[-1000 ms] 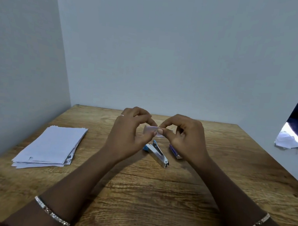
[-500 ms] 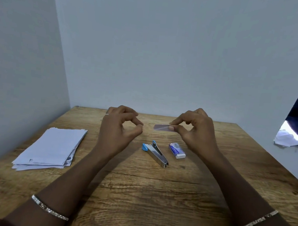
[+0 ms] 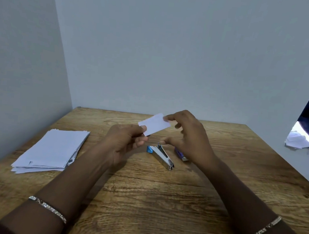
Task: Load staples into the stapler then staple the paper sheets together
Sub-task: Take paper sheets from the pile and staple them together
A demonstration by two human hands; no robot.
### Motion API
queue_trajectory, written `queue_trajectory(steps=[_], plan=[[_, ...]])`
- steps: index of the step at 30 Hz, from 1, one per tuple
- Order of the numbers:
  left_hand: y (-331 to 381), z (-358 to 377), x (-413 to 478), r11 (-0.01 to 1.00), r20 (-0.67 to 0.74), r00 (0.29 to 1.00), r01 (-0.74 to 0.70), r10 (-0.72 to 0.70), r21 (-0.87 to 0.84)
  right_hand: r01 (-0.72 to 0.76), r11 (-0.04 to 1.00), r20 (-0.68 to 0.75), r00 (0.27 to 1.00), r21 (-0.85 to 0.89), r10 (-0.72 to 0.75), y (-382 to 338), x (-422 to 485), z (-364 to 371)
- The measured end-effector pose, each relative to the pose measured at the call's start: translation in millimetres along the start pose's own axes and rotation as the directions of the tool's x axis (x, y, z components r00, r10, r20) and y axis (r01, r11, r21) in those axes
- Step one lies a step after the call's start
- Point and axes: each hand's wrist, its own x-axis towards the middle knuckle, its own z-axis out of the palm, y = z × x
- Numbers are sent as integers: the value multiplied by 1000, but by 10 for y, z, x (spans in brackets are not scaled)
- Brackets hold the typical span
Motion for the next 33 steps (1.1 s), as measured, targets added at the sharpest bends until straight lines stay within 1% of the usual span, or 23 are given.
queue_trajectory(steps=[3, 4, 6, 8, 11, 13, 14, 15, 16, 17, 18, 19, 22, 25, 28, 30, 33], plan=[[-10, -57, 61, 998, -63, 996, -66, 66, 12, -154, 988, 142, 978, -18, 154, -36, -86, 129], [-13, -70, 74, 995, -66, 993, -91, 93, 32, -175, 982, 195, 963, -67, 185, -54, -117, 183], [-23, -85, 93, 989, -66, 989, -129, 134, 67, -159, 968, 264, 942, -194, 207, -107, -146, 280], [-30, -91, 100, 985, -60, 986, -147, 153, 94, -153, 953, 263, 939, -260, 223, -160, -142, 327], [-40, -103, 106, 979, -62, 982, -169, 177, 113, -211, 939, 221, 936, -271, 274, -186, -124, 331], [-49, -110, 116, 975, -75, 978, -185, 195, 124, -281, 944, 176, 934, -176, 310, -175, -123, 293], [-56, -110, 121, 972, -78, 976, -194, 205, 133, -331, 942, 159, 928, -61, 337, -163, -118, 272], [-62, -107, 124, 968, -77, 973, -204, 217, 143, -400, 908, 166, 911, 128, 378, -144, -112, 247], [-65, -99, 127, 964, -72, 971, -217, 229, 151, -466, 806, 205, 885, 366, 419, -131, -101, 223], [-67, -87, 129, 961, -62, 969, -229, 241, 153, -511, 647, 261, 855, 565, 447, -118, -92, 210], [-67, -71, 128, 961, -48, 968, -238, 247, 143, -532, 497, 316, 833, 686, 454, -114, -85, 205], [-64, -54, 122, 963, -27, 969, -242, 247, 119, -540, 416, 348, 821, 732, 452, -111, -83, 208], [-60, -9, 82, 975, 38, 974, -222, 221, 3, -569, 343, 407, 800, 747, 442, -130, -87, 258], [-63, 3, 71, 974, 33, 973, -225, 226, -34, -597, 264, 452, 772, 758, 448, -132, -91, 271], [-59, 1, 87, 971, 0, 971, -241, 241, 4, -581, 241, 446, 779, 777, 441, -119, -85, 262], [-69, 7, 86, 968, 4, 968, -252, 252, 5, -569, 240, 444, 791, 787, 421, -119, -89, 267], [-94, 18, 71, 950, 4, 952, -307, 308, 55, -555, 216, 443, 799, 803, 407, -109, -83, 281]])
